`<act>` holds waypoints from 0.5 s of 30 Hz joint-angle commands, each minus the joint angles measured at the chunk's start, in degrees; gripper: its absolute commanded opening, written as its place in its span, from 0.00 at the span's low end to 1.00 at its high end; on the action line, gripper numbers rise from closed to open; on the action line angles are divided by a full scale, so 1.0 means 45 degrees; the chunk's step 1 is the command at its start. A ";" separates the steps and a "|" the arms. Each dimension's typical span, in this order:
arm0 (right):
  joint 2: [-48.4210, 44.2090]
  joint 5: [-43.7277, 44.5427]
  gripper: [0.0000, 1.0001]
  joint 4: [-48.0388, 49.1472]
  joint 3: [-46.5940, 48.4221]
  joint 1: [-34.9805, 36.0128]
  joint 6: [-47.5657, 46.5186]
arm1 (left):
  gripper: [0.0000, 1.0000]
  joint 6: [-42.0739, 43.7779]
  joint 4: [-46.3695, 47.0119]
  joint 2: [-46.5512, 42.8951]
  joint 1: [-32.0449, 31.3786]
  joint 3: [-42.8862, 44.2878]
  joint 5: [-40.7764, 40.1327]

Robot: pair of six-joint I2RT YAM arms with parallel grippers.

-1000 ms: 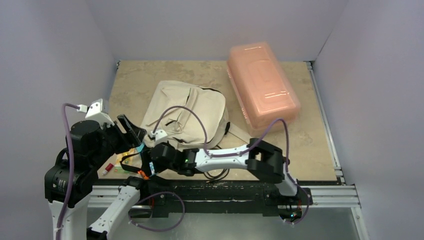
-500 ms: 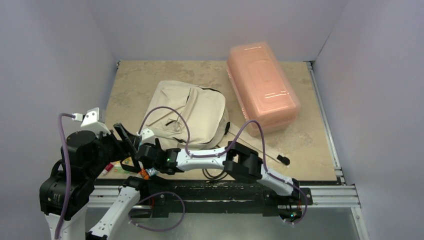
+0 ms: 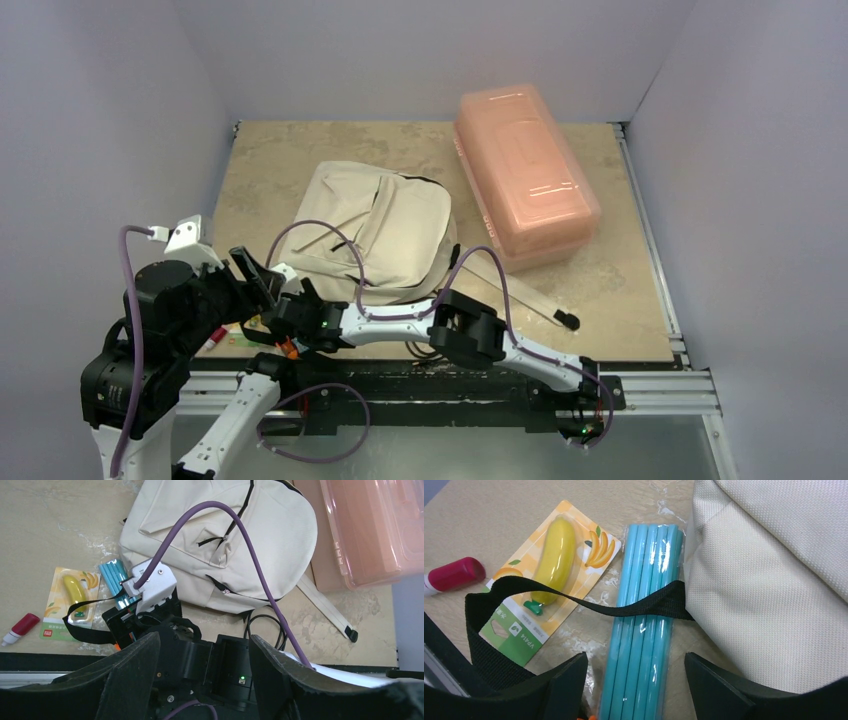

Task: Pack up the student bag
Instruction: Pick up the stationery from the center of the board.

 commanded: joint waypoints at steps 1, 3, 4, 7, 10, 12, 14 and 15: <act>0.0294 0.0525 0.72 -0.0779 0.0010 -0.0043 -0.0885 | 0.65 0.0100 0.0271 -0.0022 0.0066 0.0009 0.0261; 0.0210 0.0862 0.68 -0.0926 -0.0341 -0.0055 -0.1279 | 0.65 0.0109 0.0277 0.0010 0.0066 0.0053 0.0306; 0.0150 0.0947 0.66 -0.0996 -0.0553 -0.0065 -0.1511 | 0.65 0.0108 0.0270 0.0017 0.0066 0.0070 0.0315; -0.0112 0.1056 0.59 -0.1195 -0.1161 -0.0127 -0.2128 | 0.65 0.0091 0.0308 0.0054 0.0066 0.0054 0.0416; -0.0823 0.0473 0.50 -0.0624 -0.2473 -0.0379 -0.2504 | 0.65 0.0065 0.0348 0.0090 0.0058 -0.0028 0.0510; -0.1325 0.0098 0.42 -0.0404 -0.3025 -0.0490 -0.2762 | 0.65 0.0031 0.0391 0.0114 0.0066 -0.0132 0.0530; -0.1616 -0.0298 0.43 0.0127 -0.3551 -0.0480 -0.3557 | 0.65 0.0011 0.0431 0.0124 0.0061 -0.0239 0.0531; -0.1648 -0.0518 0.45 0.0356 -0.3644 -0.0484 -0.3964 | 0.65 0.0001 0.0477 0.0148 0.0065 -0.0283 0.0541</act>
